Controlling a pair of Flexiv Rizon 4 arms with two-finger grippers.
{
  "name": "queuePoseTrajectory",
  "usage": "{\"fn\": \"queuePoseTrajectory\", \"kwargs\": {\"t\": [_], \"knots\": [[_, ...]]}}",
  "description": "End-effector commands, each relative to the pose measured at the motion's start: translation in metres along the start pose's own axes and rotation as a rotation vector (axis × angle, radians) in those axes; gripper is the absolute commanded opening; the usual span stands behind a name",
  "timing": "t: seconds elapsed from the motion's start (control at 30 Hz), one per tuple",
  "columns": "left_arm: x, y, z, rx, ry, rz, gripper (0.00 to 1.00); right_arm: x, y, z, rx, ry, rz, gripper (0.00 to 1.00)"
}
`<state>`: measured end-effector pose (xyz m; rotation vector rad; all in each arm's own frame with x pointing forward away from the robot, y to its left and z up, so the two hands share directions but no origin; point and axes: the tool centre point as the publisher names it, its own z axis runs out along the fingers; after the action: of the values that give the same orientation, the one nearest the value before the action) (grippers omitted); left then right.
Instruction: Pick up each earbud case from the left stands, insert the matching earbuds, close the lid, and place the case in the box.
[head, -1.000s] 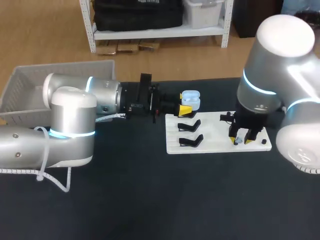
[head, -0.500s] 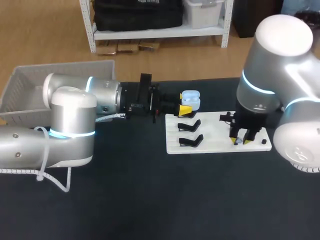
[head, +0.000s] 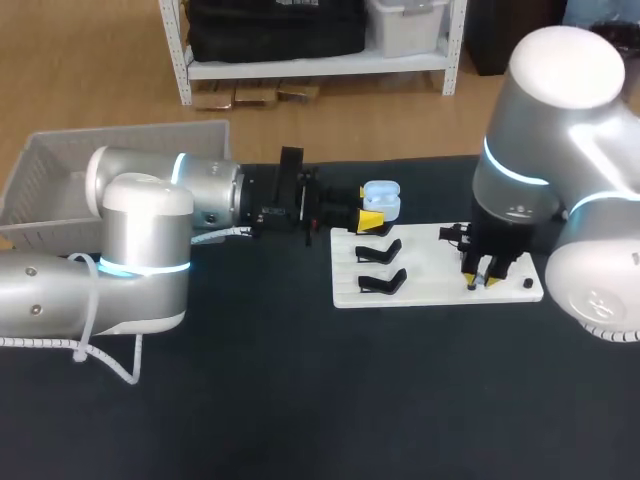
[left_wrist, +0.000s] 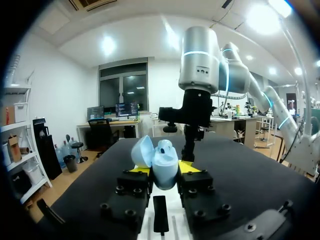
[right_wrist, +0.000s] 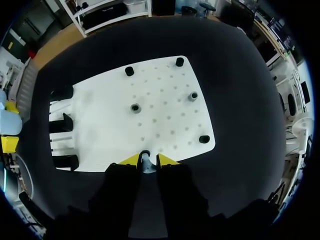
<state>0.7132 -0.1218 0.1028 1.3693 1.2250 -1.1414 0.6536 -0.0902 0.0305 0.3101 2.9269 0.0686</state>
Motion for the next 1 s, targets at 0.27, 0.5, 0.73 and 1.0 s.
{"fn": "queuePoseTrajectory", "kwargs": {"t": [0.27, 0.5, 0.73, 1.0], "knots": [[0.001, -0.002, 0.000, -0.007, -0.002, 0.003, 0.00, -0.001, 0.000, -0.045, 0.016, -0.032, -0.002, 0.00], [0.001, -0.002, 0.000, -0.007, -0.002, 0.003, 0.00, -0.016, 0.014, -0.088, 0.105, 0.057, 0.078, 0.00], [0.001, -0.002, 0.000, -0.007, -0.002, 0.003, 0.00, -0.018, 0.016, -0.093, 0.124, 0.074, 0.077, 0.00], [0.001, -0.002, 0.000, -0.007, -0.002, 0.003, 0.00, -0.018, 0.016, -0.093, 0.124, 0.074, 0.077, 0.00]]}}
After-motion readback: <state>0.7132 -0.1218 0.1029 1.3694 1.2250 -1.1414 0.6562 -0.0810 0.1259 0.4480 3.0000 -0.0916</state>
